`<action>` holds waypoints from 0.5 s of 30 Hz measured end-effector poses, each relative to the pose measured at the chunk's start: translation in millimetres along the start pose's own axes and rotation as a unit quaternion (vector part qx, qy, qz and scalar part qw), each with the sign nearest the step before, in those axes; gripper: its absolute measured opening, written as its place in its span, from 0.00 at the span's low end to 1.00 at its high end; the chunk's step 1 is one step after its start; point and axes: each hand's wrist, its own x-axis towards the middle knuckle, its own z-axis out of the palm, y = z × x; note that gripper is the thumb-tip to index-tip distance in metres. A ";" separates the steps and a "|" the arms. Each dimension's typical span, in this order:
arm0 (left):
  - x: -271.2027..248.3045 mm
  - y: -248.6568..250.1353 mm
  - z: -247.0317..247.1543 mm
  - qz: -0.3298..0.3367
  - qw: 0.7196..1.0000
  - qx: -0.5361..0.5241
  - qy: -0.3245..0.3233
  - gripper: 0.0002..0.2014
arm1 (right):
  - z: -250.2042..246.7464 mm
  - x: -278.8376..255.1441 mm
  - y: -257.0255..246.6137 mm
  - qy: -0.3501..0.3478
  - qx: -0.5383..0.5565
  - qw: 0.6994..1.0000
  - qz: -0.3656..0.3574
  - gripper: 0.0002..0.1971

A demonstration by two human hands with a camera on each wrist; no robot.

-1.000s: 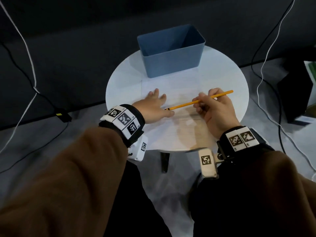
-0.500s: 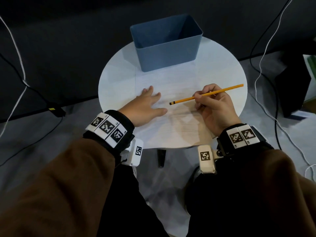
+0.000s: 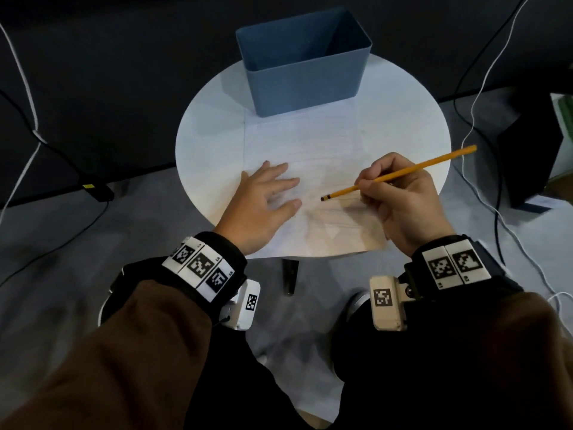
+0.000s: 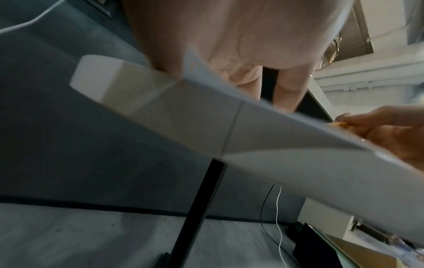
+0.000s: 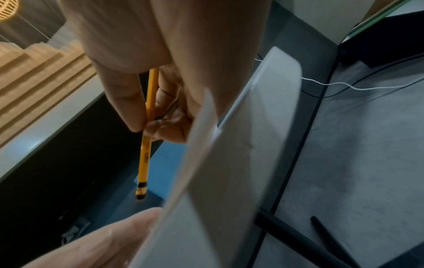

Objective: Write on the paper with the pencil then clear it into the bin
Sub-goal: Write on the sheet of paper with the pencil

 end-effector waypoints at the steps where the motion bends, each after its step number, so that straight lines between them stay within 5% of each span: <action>1: -1.4 -0.4 0.5 0.007 0.999 0.034 -0.015 0.29 | -1.6 -1.2 2.1 0.006 0.008 1.000 0.005 0.08; 6: -9.5 7.4 1.7 0.051 0.970 0.225 -0.083 0.48 | -6.1 -2.4 1.0 0.004 0.031 0.999 0.016 0.08; 15: -8.3 11.2 9.1 0.032 0.940 0.325 -0.102 0.48 | -13.6 -5.9 3.7 -0.031 -0.086 0.996 -0.004 0.08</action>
